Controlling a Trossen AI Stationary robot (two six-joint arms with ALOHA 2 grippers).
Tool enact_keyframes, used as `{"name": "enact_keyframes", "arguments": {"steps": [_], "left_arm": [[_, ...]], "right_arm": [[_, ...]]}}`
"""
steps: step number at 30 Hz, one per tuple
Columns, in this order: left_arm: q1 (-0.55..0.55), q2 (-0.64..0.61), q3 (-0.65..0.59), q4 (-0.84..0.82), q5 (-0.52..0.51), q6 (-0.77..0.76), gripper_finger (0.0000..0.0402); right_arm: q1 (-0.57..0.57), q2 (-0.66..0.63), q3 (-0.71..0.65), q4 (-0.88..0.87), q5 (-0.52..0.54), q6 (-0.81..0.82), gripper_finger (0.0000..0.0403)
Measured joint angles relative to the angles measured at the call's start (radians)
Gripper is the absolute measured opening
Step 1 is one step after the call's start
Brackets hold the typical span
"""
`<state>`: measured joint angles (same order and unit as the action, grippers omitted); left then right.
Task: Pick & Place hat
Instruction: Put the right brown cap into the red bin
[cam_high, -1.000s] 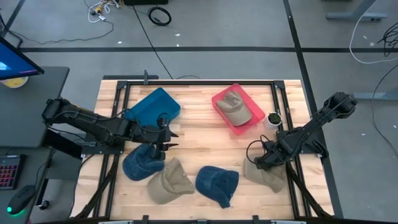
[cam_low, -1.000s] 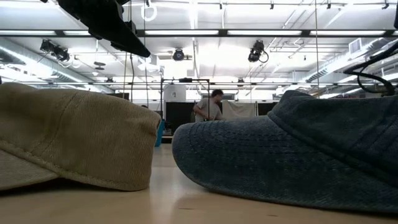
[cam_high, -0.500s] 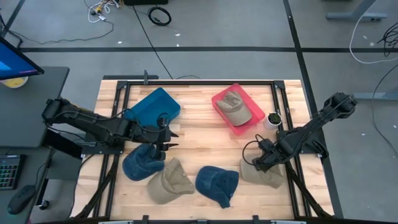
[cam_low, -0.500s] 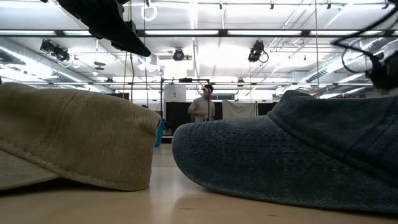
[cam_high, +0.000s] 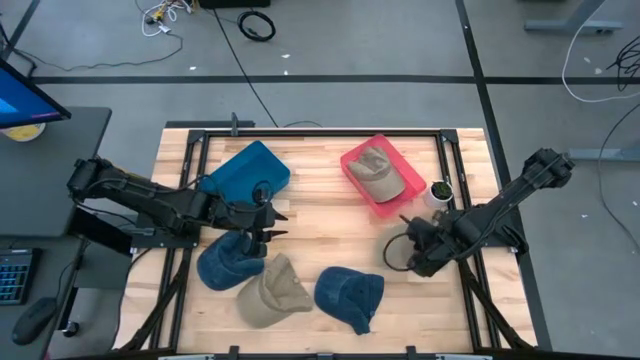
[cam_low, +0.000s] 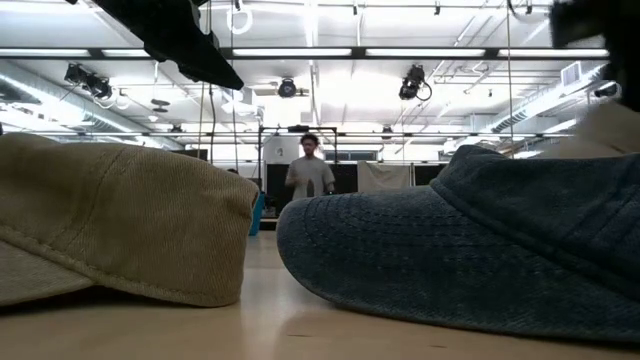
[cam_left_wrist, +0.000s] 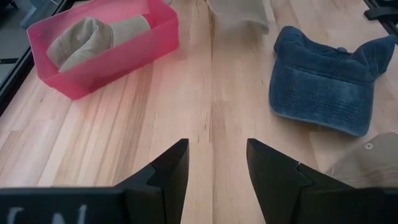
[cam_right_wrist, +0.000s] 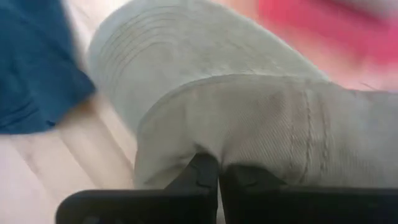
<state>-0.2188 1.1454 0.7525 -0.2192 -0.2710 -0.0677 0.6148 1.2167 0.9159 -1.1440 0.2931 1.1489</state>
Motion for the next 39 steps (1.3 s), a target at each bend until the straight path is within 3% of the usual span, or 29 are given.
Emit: {"name": "enact_keyframes", "arguments": {"steps": [4,9,14,18,25,28,32,37,39], "left_arm": [[0.000,0.000,0.000,0.000,0.000,0.000,0.0165],[0.000,0.000,0.000,0.000,0.000,0.000,0.0165],[0.000,0.000,0.000,0.000,0.000,0.000,0.0165],[0.000,0.000,0.000,0.008,0.000,0.000,0.0165],[0.000,0.000,0.000,0.029,0.000,0.001,0.0165],[0.000,0.000,0.000,0.029,0.000,0.000,0.0165],[0.000,0.000,0.000,0.029,0.000,0.000,0.0165],[0.000,0.000,0.000,0.029,0.000,0.001,0.0165],[0.000,0.000,0.000,0.029,0.000,0.001,0.0165]], "right_arm": [[0.000,0.000,0.087,0.010,0.114,-0.429,0.0000],[-0.007,0.000,0.170,-0.042,0.267,-1.148,0.0000],[-0.132,-0.001,0.224,-0.226,0.428,-1.385,0.0000],[-0.254,-0.003,0.237,-0.300,0.436,-1.786,0.0000],[-0.517,-0.004,0.237,-0.187,0.495,-2.321,0.0000],[-0.611,-0.004,0.207,-0.058,0.501,-2.565,0.0000],[-0.711,-0.004,0.126,0.142,0.486,-2.761,0.0000],[-0.775,-0.003,-0.003,0.336,0.325,-2.847,0.0000],[-0.785,-0.003,-0.064,0.439,0.310,-2.886,0.0000]]}}
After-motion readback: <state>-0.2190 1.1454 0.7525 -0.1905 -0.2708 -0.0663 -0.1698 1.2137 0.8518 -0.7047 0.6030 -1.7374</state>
